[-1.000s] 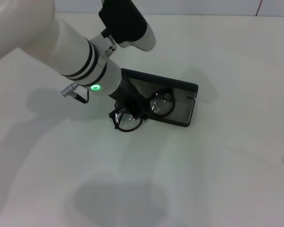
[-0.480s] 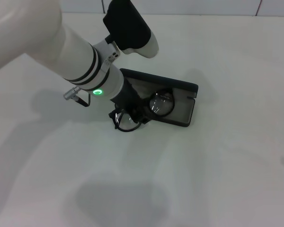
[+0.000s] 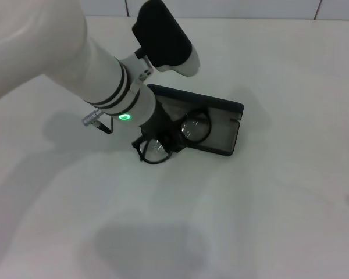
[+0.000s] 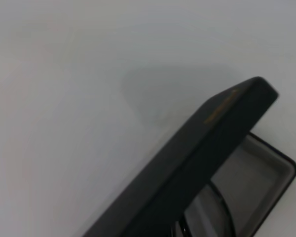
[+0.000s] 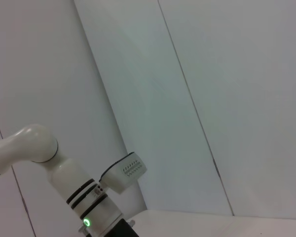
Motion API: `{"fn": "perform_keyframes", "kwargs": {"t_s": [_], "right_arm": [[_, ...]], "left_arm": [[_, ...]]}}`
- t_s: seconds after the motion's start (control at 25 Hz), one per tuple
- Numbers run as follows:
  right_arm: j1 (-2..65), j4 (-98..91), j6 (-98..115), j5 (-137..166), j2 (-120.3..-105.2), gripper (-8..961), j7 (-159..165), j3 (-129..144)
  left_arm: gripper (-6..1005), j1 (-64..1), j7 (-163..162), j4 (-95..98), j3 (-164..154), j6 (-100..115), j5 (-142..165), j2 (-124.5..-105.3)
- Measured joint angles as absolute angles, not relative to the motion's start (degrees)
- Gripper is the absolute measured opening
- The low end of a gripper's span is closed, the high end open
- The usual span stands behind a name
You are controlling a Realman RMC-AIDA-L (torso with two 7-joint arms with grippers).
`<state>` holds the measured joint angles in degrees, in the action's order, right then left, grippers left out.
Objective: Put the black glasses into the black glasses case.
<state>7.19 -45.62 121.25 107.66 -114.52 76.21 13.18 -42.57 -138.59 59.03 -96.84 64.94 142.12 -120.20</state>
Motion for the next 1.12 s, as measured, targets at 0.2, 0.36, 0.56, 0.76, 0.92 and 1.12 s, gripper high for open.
{"fn": "perform_keyframes", "kwargs": {"t_s": [0.2, 0.36, 0.56, 0.76, 0.92, 1.12], "right_arm": [[7.1, -44.7, 121.2, 107.7, -114.39, 439, 75.4, 13.2], [7.0, -44.4, 121.2, 107.7, -114.28, 439, 75.2, 13.2], [6.9, -44.4, 121.2, 107.7, -114.26, 438, 75.1, 13.2], [6.9, -44.4, 121.1, 107.7, -114.25, 438, 75.1, 13.2], [6.9, -44.3, 121.1, 107.7, -114.25, 438, 74.7, 13.2], [6.8, -44.3, 121.1, 107.7, -114.25, 438, 74.6, 13.2]], "left_arm": [[330, -42.4, -139.3, 60.2, -98.6, 65.1, 142.2, -120.17], [209, -42.6, -140.0, 60.4, -98.6, 65.3, 142.2, -120.13], [174, -42.8, -140.7, 60.9, -98.7, 66.5, 142.5, -120.06], [154, -42.5, -140.7, 63.3, -98.9, 68.8, 142.9, -120.05], [129, -42.0, -140.7, 66.5, -99.6, 70.7, 143.2, -120.01], [105, -41.9, -141.1, 70.4, -102.2, 72.8, 147.2, -120.06]]}}
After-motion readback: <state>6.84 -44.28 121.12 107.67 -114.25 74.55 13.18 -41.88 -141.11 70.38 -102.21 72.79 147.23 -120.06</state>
